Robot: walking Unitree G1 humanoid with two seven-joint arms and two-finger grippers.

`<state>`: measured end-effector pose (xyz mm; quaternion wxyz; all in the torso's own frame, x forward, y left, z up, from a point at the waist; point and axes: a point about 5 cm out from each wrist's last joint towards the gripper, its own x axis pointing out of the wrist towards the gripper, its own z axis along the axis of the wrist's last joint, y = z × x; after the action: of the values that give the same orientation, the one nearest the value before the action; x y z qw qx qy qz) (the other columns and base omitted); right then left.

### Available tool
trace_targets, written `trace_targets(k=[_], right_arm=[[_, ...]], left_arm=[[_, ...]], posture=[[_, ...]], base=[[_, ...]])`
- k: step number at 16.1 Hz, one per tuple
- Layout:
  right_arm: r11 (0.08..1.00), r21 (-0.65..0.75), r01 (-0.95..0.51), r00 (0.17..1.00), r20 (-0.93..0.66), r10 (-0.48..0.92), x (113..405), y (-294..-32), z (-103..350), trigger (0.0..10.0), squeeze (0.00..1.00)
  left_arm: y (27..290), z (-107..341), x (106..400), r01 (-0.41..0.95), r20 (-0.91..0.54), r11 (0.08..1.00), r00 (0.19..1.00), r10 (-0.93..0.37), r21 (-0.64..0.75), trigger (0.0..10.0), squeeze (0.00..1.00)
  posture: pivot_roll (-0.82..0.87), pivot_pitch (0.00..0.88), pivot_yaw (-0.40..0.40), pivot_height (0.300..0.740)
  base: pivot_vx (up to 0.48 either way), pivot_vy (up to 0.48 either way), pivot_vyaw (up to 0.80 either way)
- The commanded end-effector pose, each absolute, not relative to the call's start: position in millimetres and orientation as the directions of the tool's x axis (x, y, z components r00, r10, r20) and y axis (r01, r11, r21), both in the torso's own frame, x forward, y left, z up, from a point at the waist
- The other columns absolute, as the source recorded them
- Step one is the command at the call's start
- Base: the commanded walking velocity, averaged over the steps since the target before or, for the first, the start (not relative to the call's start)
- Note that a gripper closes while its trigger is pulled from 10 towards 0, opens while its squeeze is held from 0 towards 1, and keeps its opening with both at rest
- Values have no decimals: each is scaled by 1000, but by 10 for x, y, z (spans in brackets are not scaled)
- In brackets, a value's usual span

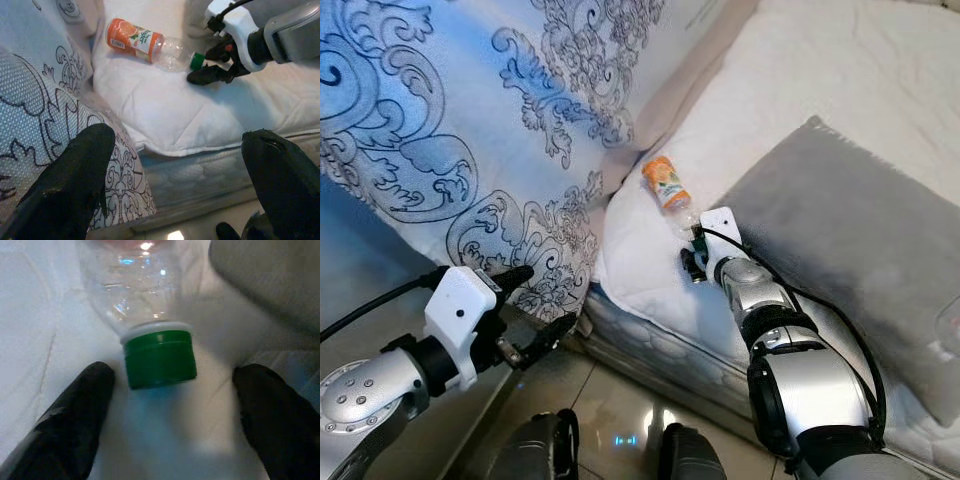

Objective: Clean up the room

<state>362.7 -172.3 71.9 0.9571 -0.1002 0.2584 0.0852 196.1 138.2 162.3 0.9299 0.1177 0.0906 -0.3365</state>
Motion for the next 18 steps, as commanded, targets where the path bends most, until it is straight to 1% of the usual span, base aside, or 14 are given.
trace_targets(k=[1,3,6,9,18], right_arm=[[970,-121,-213,840,-530,118,3580,-1723,646,0,0],[971,-112,-212,848,-515,126,3592,-1702,663,0,0],[974,-101,-201,891,-432,140,3673,-1628,793,0,0],[978,-70,-198,903,-402,154,3705,-1591,847,0,0],[974,-71,-214,894,-415,166,3670,-1572,788,0,0]], left_arm=[[1407,1642,1948,639,-248,752,764,-595,164,10000,0],[1410,1650,1952,635,-247,754,767,-592,165,10000,0],[1418,1659,1942,632,-251,756,769,-588,167,10000,0],[1424,1665,1945,630,-252,758,771,-585,168,10000,0],[1406,1654,1943,642,-260,749,761,-595,163,10000,0]], posture=[[217,279,13,740],[219,277,12,740],[218,277,10,740],[221,275,9,740],[221,252,7,740]], base=[[0,0,0],[0,0,0],[0,0,0],[0,0,0],[0,0,0]])
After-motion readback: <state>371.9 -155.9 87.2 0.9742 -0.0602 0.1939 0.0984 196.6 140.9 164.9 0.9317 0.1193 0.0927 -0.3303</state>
